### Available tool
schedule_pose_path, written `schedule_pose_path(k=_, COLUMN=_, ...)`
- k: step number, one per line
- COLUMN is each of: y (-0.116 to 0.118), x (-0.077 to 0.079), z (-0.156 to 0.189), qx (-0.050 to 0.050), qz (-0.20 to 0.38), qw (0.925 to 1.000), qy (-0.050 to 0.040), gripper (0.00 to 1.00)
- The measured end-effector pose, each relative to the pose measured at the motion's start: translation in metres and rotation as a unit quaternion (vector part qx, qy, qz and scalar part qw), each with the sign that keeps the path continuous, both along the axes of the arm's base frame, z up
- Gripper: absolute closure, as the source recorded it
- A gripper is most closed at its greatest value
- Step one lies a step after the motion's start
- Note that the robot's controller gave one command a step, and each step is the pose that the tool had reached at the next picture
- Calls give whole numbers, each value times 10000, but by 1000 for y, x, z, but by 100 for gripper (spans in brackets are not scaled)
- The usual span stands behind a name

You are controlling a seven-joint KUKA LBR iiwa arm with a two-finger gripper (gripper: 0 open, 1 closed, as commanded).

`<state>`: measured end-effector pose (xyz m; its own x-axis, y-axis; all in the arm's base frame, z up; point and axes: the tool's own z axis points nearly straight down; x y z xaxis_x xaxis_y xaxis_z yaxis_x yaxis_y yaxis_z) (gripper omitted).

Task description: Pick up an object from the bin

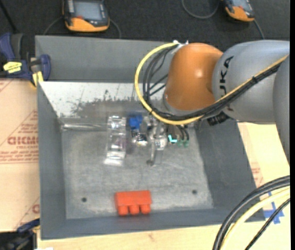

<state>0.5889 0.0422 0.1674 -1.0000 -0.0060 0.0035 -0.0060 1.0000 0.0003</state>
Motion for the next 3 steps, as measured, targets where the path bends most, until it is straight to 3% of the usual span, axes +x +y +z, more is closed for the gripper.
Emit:
schedule_pose_path(k=1, y=16, x=63, z=-101, qx=0, qz=-49, qw=10000, qy=-10, gripper=0)
schedule_pose_path(k=2, y=15, x=65, z=-96, qx=-1, qz=-57, qw=10000, qy=-38, gripper=100)
schedule_pose_path(k=3, y=22, x=20, z=-54, qx=-3, qz=90, qw=10000, qy=-36, gripper=100)
